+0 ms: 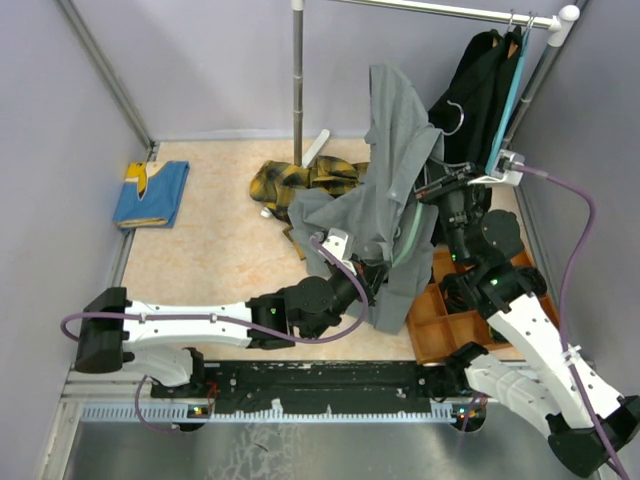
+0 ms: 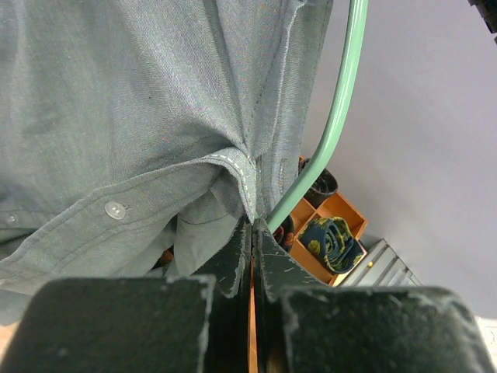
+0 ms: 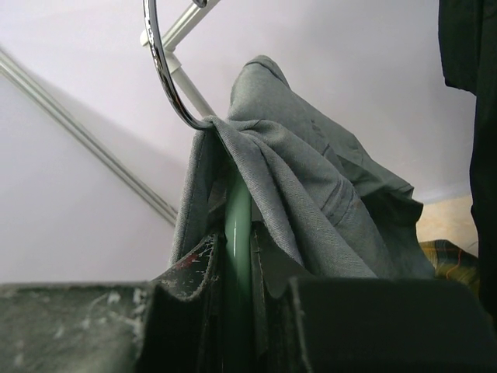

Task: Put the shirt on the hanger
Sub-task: Hang the shirt on the hanger.

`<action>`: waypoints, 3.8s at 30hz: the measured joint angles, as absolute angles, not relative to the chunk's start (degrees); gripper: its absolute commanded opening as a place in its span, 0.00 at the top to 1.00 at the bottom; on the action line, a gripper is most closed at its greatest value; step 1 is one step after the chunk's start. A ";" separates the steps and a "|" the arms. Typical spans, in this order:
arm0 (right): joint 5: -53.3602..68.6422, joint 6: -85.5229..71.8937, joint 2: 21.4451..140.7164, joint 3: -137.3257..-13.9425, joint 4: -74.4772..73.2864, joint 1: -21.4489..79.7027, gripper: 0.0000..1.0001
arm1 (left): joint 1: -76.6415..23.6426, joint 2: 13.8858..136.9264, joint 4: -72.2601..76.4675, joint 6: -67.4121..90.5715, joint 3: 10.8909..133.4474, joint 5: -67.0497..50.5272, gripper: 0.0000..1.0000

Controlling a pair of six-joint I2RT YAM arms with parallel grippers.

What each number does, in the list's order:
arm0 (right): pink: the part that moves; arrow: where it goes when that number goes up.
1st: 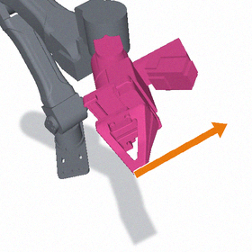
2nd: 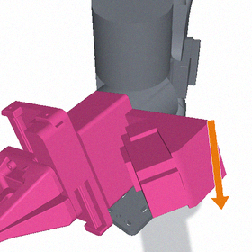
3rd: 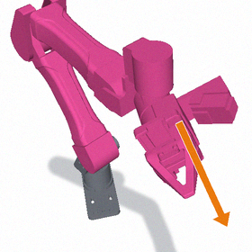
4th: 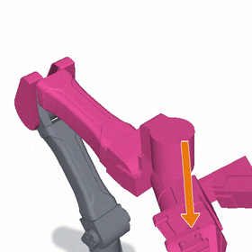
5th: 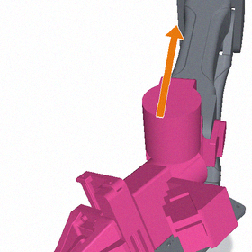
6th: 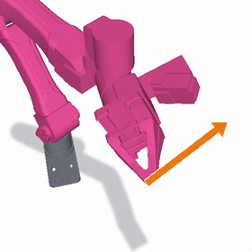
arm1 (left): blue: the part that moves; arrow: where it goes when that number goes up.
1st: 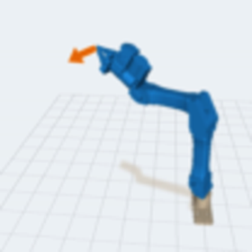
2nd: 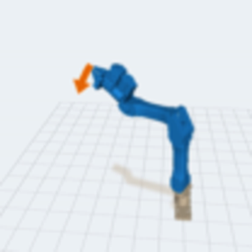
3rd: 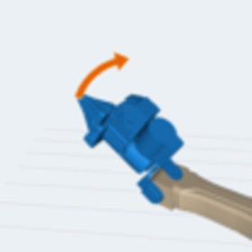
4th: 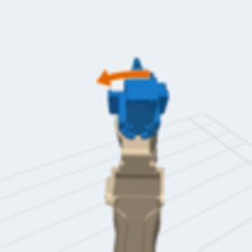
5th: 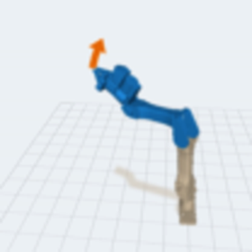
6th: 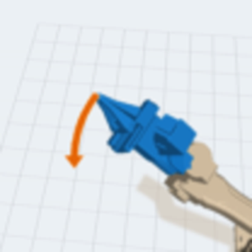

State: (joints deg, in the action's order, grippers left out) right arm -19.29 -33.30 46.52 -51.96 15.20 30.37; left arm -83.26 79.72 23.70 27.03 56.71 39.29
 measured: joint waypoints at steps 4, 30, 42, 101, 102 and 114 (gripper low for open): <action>-18.46 -33.01 46.50 -50.96 17.12 30.39 1.00 | -83.26 79.70 21.98 26.85 57.30 39.55 1.00; -2.35 -30.59 34.70 -41.95 27.70 29.93 1.00 | -88.01 68.03 2.28 21.04 60.99 34.24 0.27; 11.92 -25.19 29.63 -40.77 19.22 29.93 1.00 | -87.99 69.12 -15.64 8.12 82.48 37.26 0.05; 20.82 -21.30 20.40 -37.12 12.56 29.93 1.00 | -71.22 70.52 -1.63 31.07 78.00 31.38 0.58; 20.84 -21.52 20.40 -37.06 12.56 29.93 1.00 | -71.18 70.48 -1.08 31.00 77.76 30.94 0.60; 20.36 -22.63 20.36 -36.25 13.30 29.93 1.00 | -70.54 70.35 4.95 28.36 75.94 27.03 1.00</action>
